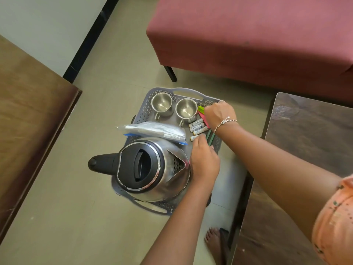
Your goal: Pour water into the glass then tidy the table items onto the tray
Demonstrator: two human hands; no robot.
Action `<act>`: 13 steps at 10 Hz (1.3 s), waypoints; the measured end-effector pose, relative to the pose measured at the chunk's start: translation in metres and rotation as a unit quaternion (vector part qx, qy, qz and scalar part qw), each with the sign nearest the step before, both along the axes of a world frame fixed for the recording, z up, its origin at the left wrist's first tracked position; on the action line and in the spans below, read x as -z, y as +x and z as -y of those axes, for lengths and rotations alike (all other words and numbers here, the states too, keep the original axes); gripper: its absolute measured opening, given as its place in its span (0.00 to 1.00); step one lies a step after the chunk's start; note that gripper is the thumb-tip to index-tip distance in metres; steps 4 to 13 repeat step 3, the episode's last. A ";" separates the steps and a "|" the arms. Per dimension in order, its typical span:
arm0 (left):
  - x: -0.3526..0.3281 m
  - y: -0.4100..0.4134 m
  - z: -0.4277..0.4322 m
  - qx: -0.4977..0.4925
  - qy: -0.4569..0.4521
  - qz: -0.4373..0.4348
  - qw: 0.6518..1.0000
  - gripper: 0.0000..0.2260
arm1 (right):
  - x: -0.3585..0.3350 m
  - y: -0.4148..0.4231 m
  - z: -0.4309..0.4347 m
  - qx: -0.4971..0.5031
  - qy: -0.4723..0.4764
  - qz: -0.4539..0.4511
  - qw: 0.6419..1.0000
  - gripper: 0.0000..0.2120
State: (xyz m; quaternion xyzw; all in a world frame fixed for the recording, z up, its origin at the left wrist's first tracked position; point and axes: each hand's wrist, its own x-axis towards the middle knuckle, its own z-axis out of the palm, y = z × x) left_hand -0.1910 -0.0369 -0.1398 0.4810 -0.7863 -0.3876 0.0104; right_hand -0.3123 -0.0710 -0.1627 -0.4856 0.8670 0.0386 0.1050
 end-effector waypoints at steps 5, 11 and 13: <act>0.000 -0.005 0.003 0.058 -0.035 0.001 0.998 0.19 | -0.020 -0.007 -0.035 0.102 -0.168 0.050 0.979 0.09; 0.000 -0.005 0.003 0.058 -0.035 0.001 0.998 0.19 | -0.020 -0.007 -0.035 0.102 -0.168 0.050 0.979 0.09; 0.000 -0.005 0.003 0.058 -0.035 0.001 0.998 0.19 | -0.020 -0.007 -0.035 0.102 -0.168 0.050 0.979 0.09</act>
